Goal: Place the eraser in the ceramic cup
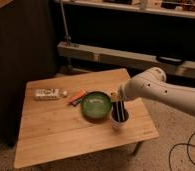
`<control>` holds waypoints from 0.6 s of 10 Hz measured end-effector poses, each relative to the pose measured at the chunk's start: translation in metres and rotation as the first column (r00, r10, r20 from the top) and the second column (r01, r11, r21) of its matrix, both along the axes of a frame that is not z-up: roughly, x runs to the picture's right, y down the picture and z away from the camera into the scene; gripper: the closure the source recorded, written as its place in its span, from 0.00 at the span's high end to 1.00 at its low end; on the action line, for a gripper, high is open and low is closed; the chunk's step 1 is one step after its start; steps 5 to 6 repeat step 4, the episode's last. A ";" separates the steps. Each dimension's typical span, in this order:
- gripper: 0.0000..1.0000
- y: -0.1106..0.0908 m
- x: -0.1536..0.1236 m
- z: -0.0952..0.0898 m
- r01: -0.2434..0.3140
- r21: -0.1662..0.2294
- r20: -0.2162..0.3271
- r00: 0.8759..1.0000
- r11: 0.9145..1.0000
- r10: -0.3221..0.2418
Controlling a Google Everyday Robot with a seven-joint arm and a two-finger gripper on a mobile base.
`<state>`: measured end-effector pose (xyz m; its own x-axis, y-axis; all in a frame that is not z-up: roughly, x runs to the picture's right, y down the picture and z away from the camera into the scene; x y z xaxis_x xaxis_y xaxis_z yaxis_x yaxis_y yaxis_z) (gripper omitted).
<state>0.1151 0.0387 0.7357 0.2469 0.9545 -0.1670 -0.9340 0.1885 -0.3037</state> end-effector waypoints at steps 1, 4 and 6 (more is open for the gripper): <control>0.68 0.001 0.000 0.002 0.000 0.001 0.004 1.000 1.000 0.000; 0.68 -0.003 0.005 0.003 -0.060 -0.040 0.022 0.998 0.997 0.061; 0.68 -0.003 0.005 0.003 -0.060 -0.040 0.022 0.998 0.997 0.061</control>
